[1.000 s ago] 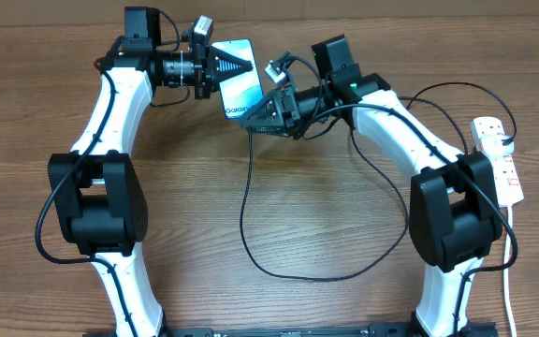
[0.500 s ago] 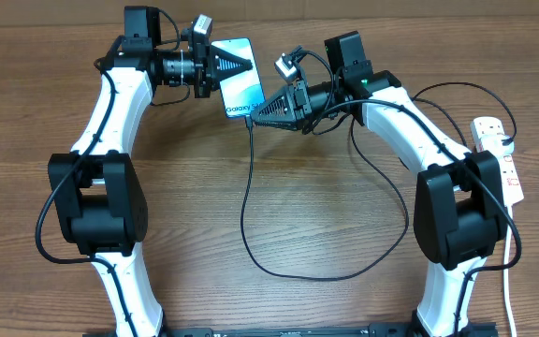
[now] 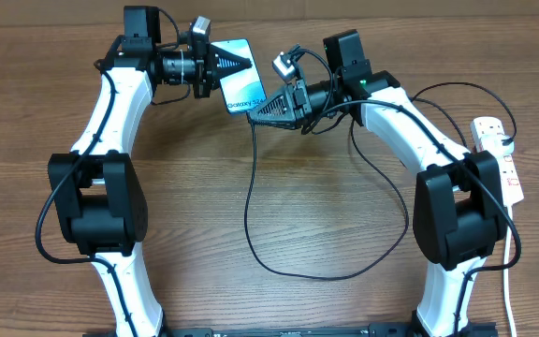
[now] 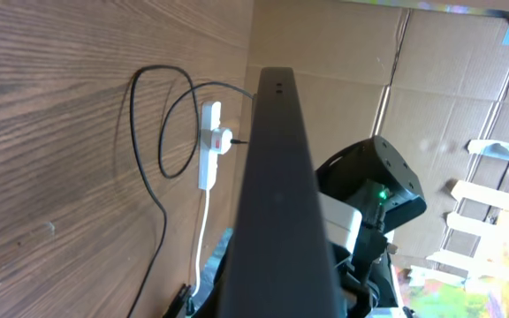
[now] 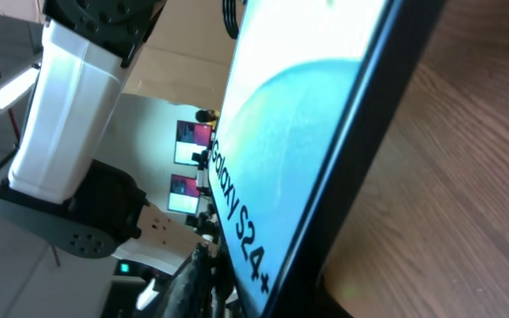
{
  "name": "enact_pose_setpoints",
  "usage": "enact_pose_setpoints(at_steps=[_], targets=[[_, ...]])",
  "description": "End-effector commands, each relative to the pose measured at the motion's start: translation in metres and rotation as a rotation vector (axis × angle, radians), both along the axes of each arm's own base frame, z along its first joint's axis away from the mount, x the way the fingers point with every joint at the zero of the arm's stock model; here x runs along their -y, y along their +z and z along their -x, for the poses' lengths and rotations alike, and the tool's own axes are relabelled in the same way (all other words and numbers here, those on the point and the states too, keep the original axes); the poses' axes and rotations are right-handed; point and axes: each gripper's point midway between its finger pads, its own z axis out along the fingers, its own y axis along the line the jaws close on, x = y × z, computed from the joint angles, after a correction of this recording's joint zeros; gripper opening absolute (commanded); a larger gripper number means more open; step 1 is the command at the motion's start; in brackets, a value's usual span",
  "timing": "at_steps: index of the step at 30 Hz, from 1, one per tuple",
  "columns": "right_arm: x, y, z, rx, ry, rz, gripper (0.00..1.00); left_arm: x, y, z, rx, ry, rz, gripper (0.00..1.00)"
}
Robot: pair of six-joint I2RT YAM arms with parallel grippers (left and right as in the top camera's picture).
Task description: Plug charger to phone and switch on socket
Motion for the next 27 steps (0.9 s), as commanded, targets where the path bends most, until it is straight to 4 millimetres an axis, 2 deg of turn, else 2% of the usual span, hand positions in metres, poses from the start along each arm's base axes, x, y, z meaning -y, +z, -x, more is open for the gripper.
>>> enact_pose_setpoints(at_steps=[1, 13, 18, 27], targets=[[-0.001, 0.018, 0.005, 0.032, 0.015, -0.026, 0.22, -0.002, 0.017, 0.001, 0.023, 0.008, 0.009, 0.04], [-0.001, 0.018, 0.005, 0.024, 0.016, -0.026, 0.24, -0.006, 0.01, -0.008, -0.002, 0.064, -0.035, 0.04], [-0.001, 0.018, 0.005, 0.024, 0.017, -0.026, 0.25, -0.005, 0.011, -0.009, -0.002, 0.065, -0.03, 0.04], [-0.002, 0.018, 0.005, 0.024, 0.018, -0.026, 0.22, 0.0, 0.018, -0.01, 0.028, 0.048, -0.011, 0.04]])
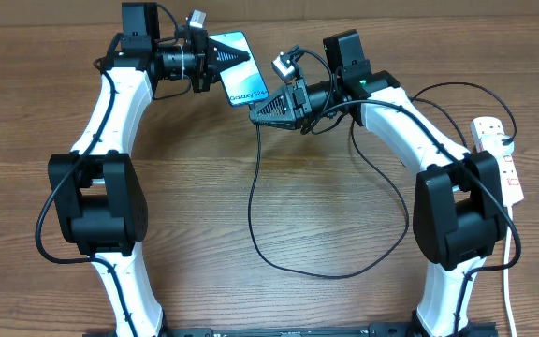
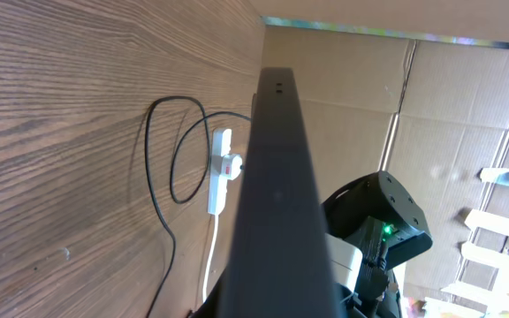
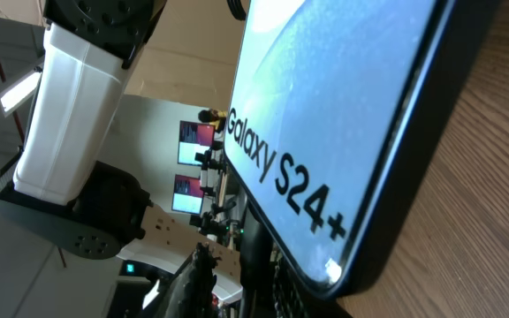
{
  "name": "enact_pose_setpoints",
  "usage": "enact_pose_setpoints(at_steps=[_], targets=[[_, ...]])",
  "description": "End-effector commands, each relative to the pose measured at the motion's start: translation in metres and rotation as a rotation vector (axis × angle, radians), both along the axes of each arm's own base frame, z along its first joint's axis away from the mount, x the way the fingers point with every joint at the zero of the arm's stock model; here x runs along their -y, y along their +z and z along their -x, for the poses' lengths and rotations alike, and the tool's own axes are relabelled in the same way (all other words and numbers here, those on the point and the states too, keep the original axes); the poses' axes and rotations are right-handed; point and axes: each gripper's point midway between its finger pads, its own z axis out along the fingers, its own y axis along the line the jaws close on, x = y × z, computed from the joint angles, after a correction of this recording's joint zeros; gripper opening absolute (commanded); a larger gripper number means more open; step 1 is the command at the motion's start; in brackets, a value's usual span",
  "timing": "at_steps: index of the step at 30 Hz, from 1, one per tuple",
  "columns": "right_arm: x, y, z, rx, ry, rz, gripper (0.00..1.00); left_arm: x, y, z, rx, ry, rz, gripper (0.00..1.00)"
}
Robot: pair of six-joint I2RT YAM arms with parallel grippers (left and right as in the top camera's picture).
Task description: Plug charger to phone and switch on socket
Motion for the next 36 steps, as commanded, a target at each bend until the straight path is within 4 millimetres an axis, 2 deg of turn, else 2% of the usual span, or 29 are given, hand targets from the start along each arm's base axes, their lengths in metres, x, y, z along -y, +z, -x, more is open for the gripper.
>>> enact_pose_setpoints(at_steps=[1, 4, 11, 12, 13, 29, 36], targets=[[-0.002, 0.018, 0.005, 0.037, 0.016, -0.025, 0.19, 0.005, 0.02, 0.008, 0.02, -0.027, 0.031, 0.04], [-0.002, 0.019, 0.007, 0.035, 0.025, -0.034, 0.16, 0.009, 0.022, 0.007, 0.04, -0.035, 0.032, 0.04], [-0.002, 0.02, 0.007, 0.037, 0.026, -0.037, 0.16, 0.013, 0.029, 0.012, 0.053, -0.069, 0.065, 0.04], [-0.002, 0.02, 0.007, 0.038, 0.027, -0.037, 0.07, 0.013, 0.03, 0.012, 0.057, -0.075, 0.07, 0.04], [-0.002, 0.02, 0.007, 0.038, 0.027, -0.037, 0.04, 0.013, 0.031, 0.013, 0.058, -0.077, 0.072, 0.04], [-0.002, 0.022, 0.009, 0.033, 0.039, -0.051, 0.04, 0.017, 0.043, 0.026, 0.153, -0.172, 0.129, 0.04], [-0.002, 0.019, 0.005, 0.045, 0.019, -0.031, 0.04, 0.028, 0.043, 0.031, 0.153, -0.199, 0.135, 0.04]])
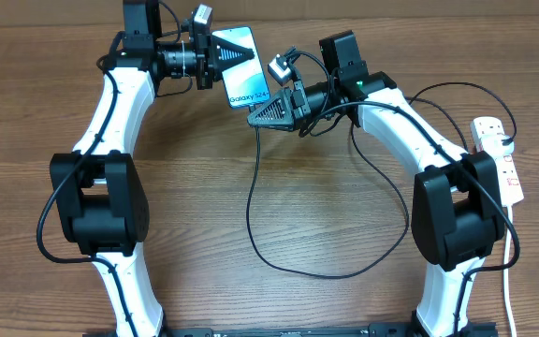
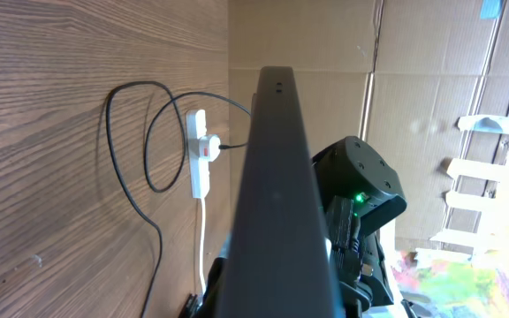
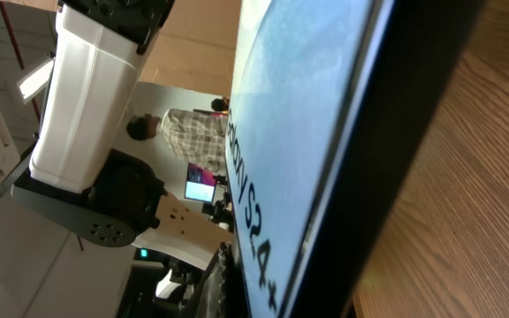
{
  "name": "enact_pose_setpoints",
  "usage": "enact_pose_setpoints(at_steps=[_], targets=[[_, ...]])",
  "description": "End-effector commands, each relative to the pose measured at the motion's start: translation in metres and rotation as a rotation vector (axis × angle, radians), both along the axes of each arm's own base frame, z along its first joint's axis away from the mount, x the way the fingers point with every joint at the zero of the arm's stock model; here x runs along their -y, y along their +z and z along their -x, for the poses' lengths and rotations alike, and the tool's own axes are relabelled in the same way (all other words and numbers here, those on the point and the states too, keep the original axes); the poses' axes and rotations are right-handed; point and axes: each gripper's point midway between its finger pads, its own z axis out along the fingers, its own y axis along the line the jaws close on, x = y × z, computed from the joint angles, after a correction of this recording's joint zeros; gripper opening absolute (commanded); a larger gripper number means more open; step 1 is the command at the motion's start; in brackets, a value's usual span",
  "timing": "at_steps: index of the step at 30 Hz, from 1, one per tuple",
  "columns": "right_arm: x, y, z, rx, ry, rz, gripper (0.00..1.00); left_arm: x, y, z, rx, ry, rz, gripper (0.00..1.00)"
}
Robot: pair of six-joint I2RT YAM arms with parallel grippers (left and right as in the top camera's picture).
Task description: Plug charger to phone and switch on socket
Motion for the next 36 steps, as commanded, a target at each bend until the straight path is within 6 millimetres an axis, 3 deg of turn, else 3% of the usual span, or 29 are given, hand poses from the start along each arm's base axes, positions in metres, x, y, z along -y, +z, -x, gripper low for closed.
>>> enact_pose_setpoints(at_steps=[1, 18, 19, 21, 22, 29, 36], targets=[[0.001, 0.013, -0.005, 0.054, -0.025, 0.003, 0.04, 0.018, 0.025, 0.022, 0.054, -0.103, 0.06, 0.04], [-0.003, 0.027, -0.017, 0.081, -0.04, -0.023, 0.04, 0.022, 0.033, 0.032, 0.086, -0.163, 0.104, 0.04], [-0.002, 0.027, -0.017, 0.081, -0.041, -0.023, 0.13, 0.022, 0.033, 0.032, 0.088, -0.162, 0.103, 0.04], [-0.002, 0.027, -0.017, 0.081, -0.041, -0.023, 0.8, 0.022, 0.032, 0.031, 0.095, -0.161, 0.1, 0.04], [-0.002, 0.027, -0.017, 0.081, -0.041, -0.023, 1.0, 0.022, 0.032, 0.031, 0.096, -0.161, 0.101, 0.04], [0.0, 0.027, -0.019, 0.081, -0.047, -0.022, 1.0, 0.022, 0.033, 0.032, 0.126, -0.17, 0.105, 0.04], [0.011, 0.027, -0.027, 0.076, -0.075, -0.02, 1.0, 0.022, 0.043, 0.043, 0.357, -0.245, 0.157, 0.04]])
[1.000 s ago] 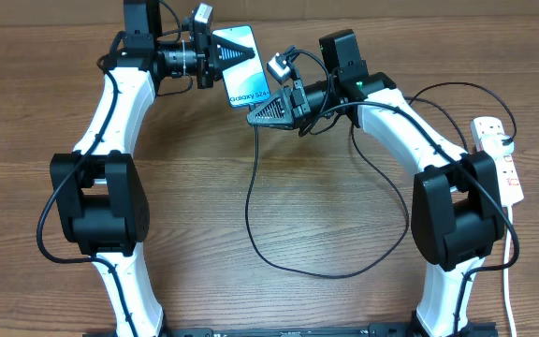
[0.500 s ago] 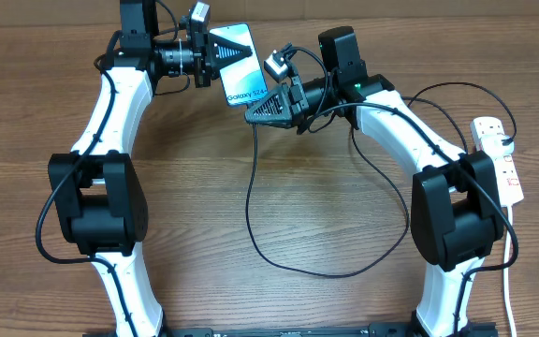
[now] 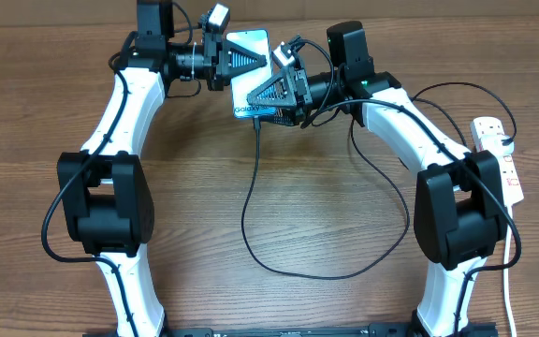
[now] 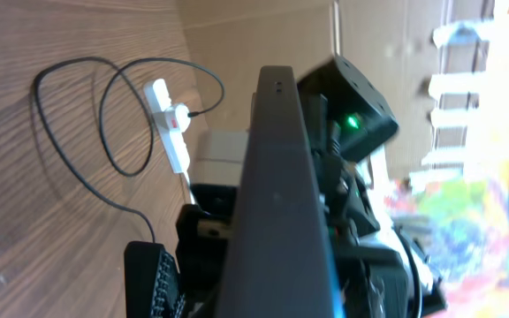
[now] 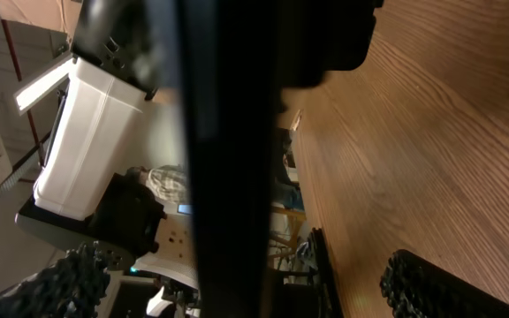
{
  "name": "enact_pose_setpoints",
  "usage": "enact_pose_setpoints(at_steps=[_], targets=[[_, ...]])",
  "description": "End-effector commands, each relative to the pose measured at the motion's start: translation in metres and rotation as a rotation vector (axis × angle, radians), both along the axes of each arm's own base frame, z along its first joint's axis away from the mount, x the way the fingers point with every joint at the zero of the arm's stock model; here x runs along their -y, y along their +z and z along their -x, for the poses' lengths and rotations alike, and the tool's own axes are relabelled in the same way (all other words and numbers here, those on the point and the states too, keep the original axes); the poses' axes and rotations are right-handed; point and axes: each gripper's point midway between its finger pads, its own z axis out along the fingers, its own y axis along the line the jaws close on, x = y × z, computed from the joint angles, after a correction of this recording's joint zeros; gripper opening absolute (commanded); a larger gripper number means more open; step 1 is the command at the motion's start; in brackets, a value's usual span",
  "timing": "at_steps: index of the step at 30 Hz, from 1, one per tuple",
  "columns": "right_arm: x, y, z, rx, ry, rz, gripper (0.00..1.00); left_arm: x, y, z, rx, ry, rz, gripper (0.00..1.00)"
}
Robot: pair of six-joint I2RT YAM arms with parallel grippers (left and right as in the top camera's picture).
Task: Plug charger to phone and switch on socket
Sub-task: 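Lower the phone with the plugged cable flat onto the table with both grippers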
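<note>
The phone (image 3: 254, 44), screen lit blue, is held above the far side of the table by my left gripper (image 3: 237, 58), which is shut on it. In the left wrist view the phone (image 4: 277, 177) shows edge-on as a dark bar, with one ribbed finger pad (image 4: 157, 281) beside it. My right gripper (image 3: 258, 101) is at the phone's lower end. Its fingers (image 5: 431, 283) stand apart on either side of the dark phone edge (image 5: 228, 159). The black charger cable (image 3: 247, 206) hangs from that lower end. The plug itself is hidden.
The cable loops across the middle of the wooden table (image 3: 195, 215) and back up to the white power strip (image 3: 501, 154) at the right edge, also seen as power strip (image 4: 168, 124). Cardboard boxes stand beyond the table's far edge.
The left arm has carried the phone a little right and farther back. The right gripper, then just below the phone, now overlaps its lower end with its fingers apart either side of it.
At the oldest moment the left gripper held the phone up, with the right gripper close beside its lower corner and the cable hanging from there. Over the later moments the phone was tilted and shifted slightly. Now phone and right gripper overlap, cable hanging from the phone's end.
</note>
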Motion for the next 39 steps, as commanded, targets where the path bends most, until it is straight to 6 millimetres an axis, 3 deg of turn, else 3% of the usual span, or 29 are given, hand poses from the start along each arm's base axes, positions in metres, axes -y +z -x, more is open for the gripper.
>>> enact_pose_setpoints(at_steps=[1, 14, 19, 22, 25, 29, 34, 39], targets=[[0.009, 0.019, -0.006, 0.047, -0.024, -0.013, 1.0, 0.001, 0.025, 0.016, 0.186, -0.073, 0.07, 0.04], [0.017, 0.018, -0.008, 0.131, -0.024, -0.036, 1.0, 0.001, 0.025, 0.016, 0.341, -0.077, 0.078, 0.04], [0.026, 0.004, -0.026, 0.116, -0.12, 0.044, 1.0, 0.001, 0.019, 0.013, 0.321, -0.054, 0.049, 0.04], [0.041, -0.01, -0.037, 0.105, -0.187, 0.108, 1.0, 0.0, -0.004, 0.004, 0.252, 0.021, -0.064, 0.04], [0.061, -0.03, -0.041, 0.099, -0.237, 0.191, 1.0, -0.009, -0.043, -0.002, 0.157, 0.107, -0.262, 0.04], [0.088, -0.071, -0.041, 0.091, -0.298, 0.408, 1.0, -0.043, -0.107, 0.002, -0.002, 0.212, -0.638, 0.04], [0.119, -0.114, -0.042, 0.069, -0.369, 0.699, 1.0, -0.073, -0.14, 0.014, -0.016, 0.208, -0.898, 0.04], [0.138, -0.131, -0.038, 0.048, -0.395, 0.847, 1.0, -0.09, -0.16, 0.021, -0.018, 0.212, -1.101, 0.04]])
